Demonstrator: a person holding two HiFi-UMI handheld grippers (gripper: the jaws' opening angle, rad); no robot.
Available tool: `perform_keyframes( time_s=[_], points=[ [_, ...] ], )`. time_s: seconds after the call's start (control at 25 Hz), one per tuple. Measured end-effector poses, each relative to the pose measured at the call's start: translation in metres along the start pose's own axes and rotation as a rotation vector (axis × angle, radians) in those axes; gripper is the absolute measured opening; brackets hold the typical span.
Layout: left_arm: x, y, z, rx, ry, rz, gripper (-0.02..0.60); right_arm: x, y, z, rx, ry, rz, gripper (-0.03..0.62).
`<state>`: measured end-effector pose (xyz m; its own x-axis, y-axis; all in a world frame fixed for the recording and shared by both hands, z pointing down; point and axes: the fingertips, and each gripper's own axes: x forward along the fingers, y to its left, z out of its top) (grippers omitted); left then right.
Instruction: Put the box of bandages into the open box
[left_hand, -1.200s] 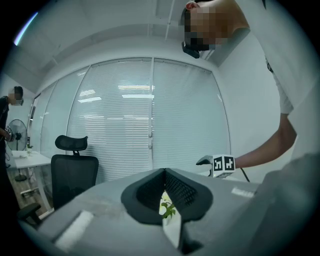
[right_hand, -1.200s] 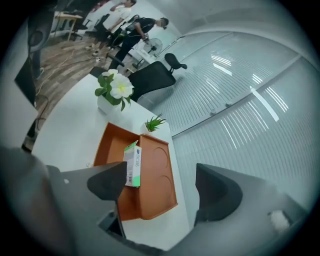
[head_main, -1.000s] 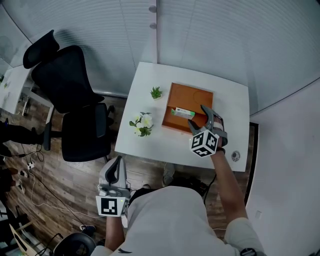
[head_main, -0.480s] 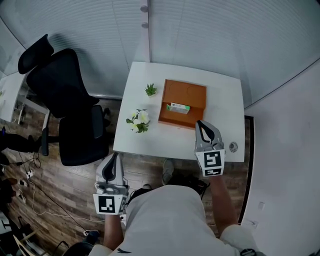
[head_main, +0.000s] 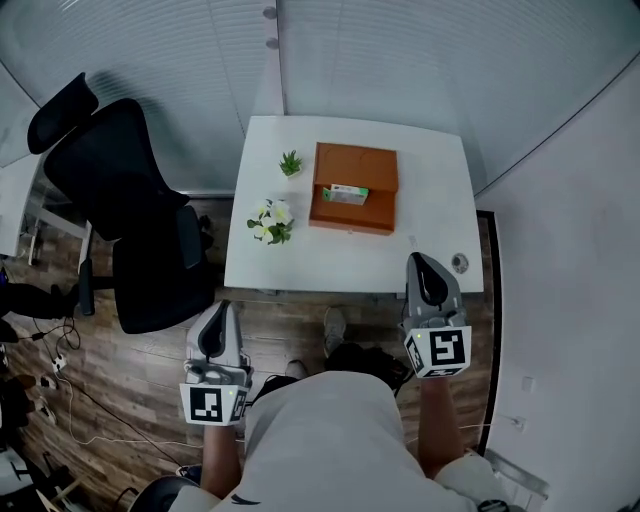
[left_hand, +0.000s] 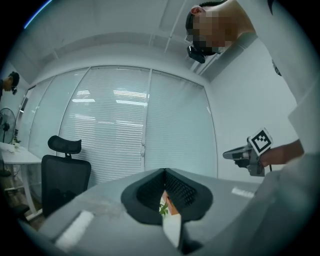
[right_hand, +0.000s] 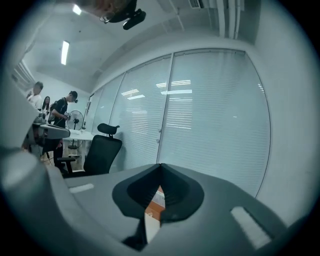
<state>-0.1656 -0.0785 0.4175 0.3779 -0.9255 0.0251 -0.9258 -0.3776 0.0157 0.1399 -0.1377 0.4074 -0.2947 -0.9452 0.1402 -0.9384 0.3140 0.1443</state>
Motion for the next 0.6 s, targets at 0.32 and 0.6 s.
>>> perform_keyframes(
  time_s=[0.32,0.6],
  points=[
    [-0.046,-0.002,0.003,0.02,-0.026,-0.065,0.006,-0.086,0.035,0.013,0.043,-0.04,-0.07,0.003],
    [-0.084,0.0,0.008,0.032,-0.034,-0.093,0.006,-0.137,0.058,0.015,0.058,-0.046,-0.106,0.003]
  ],
)
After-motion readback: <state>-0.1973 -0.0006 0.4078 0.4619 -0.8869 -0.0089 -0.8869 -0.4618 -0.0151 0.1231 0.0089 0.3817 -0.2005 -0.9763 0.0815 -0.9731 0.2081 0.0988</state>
